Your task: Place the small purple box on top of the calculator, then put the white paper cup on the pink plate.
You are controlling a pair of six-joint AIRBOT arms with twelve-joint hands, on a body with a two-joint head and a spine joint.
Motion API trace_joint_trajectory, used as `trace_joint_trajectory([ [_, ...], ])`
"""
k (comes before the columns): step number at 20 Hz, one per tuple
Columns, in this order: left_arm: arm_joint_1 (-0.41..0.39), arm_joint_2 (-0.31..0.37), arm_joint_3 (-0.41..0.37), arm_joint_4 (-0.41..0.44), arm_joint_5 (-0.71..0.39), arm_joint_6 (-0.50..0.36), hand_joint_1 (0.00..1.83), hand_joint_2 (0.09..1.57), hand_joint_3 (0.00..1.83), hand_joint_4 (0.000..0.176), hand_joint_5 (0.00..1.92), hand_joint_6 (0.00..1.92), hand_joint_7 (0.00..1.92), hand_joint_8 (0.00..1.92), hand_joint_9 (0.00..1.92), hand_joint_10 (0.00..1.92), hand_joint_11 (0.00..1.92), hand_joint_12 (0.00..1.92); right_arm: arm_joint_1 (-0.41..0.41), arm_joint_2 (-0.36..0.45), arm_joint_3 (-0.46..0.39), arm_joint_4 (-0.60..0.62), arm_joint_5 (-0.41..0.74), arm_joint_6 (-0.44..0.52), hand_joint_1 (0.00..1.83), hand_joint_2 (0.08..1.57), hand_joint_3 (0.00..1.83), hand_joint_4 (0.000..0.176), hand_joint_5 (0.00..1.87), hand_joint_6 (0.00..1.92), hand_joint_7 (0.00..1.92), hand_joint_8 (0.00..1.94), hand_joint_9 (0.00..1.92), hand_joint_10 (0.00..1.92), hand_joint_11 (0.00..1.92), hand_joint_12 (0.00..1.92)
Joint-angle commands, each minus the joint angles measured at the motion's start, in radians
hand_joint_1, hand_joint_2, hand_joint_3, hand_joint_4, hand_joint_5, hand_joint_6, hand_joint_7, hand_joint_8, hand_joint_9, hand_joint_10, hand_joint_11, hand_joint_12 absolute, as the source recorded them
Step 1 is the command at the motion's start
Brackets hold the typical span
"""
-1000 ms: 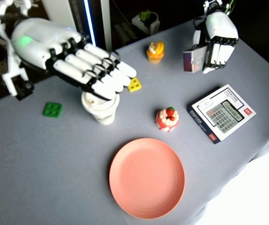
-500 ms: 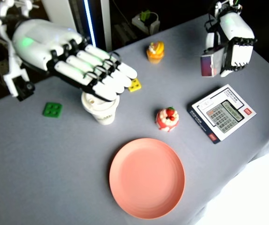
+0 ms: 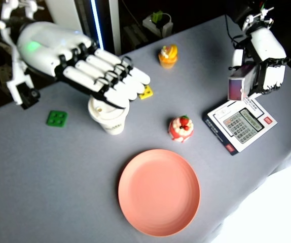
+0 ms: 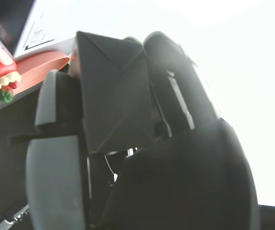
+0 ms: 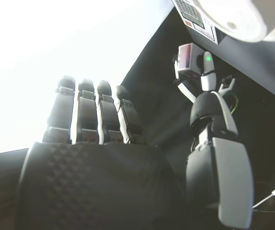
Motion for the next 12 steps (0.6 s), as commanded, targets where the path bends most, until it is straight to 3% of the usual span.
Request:
trace_joint_trajectory([
  [1, -0.020, -0.007, 0.009, 0.013, -0.101, 0.001, 1.21, 1.18, 0.00, 0.000, 0.83, 1.07, 0.89, 1.31, 0.78, 1.14, 0.60, 1.61, 0.010, -0.001, 0.004, -0.011, 0.125, 0.001, 0.28, 1.17, 0.00, 0.000, 0.00, 0.00, 0.00, 0.00, 0.00, 0.00, 0.00, 0.00],
  [8, -0.037, -0.022, 0.033, -0.002, -0.072, 0.002, 1.20, 1.20, 0.00, 0.000, 0.80, 1.13, 0.87, 1.33, 0.79, 1.16, 0.62, 1.60, 0.010, -0.002, 0.006, -0.011, 0.125, 0.002, 0.27, 1.18, 0.00, 0.000, 0.00, 0.00, 0.00, 0.00, 0.00, 0.00, 0.00, 0.00],
  [9, -0.042, -0.027, 0.040, -0.007, -0.062, 0.003, 1.22, 1.20, 0.00, 0.000, 0.79, 1.07, 0.86, 1.42, 0.78, 1.33, 0.66, 1.72, 0.010, -0.003, 0.007, -0.011, 0.125, 0.002, 0.30, 1.18, 0.00, 0.000, 0.00, 0.00, 0.00, 0.00, 0.00, 0.00, 0.00, 0.00],
  [12, -0.062, -0.039, 0.054, -0.026, -0.033, 0.036, 1.19, 1.22, 0.00, 0.000, 0.75, 1.16, 0.84, 1.39, 0.71, 1.17, 0.52, 1.64, 0.010, -0.004, 0.007, -0.011, 0.125, 0.003, 0.30, 1.19, 0.01, 0.000, 0.00, 0.00, 0.00, 0.00, 0.00, 0.00, 0.00, 0.00],
])
